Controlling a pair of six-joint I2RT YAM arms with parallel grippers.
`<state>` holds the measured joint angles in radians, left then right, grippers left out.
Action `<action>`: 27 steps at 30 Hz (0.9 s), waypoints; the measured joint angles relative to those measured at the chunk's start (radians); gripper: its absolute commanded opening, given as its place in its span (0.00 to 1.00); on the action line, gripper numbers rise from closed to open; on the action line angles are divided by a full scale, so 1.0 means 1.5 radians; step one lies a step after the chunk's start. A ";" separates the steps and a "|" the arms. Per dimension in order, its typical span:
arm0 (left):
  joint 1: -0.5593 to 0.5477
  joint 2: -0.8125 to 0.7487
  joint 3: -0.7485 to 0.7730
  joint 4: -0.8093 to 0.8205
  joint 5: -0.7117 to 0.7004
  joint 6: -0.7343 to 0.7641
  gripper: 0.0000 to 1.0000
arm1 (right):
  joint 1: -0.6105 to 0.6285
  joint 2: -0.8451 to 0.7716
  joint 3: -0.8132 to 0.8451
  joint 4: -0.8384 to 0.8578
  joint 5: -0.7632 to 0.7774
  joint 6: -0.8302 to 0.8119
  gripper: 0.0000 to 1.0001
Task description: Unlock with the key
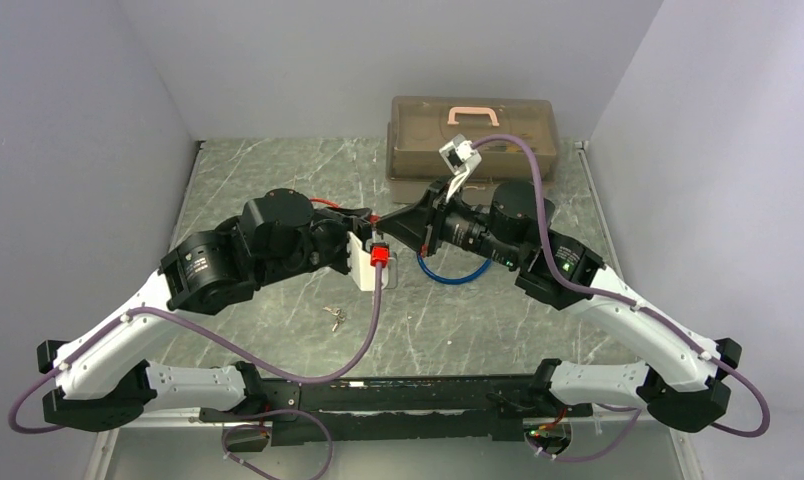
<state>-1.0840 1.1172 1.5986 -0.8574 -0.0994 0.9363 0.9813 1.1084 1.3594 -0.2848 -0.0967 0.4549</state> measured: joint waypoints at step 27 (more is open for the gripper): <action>-0.013 -0.005 -0.016 0.069 -0.009 0.020 0.00 | -0.112 -0.030 -0.035 0.048 -0.138 0.214 0.27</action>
<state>-1.1042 1.1095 1.5742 -0.7532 -0.1127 0.9665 0.8139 1.0634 1.3075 -0.2123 -0.3042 0.7765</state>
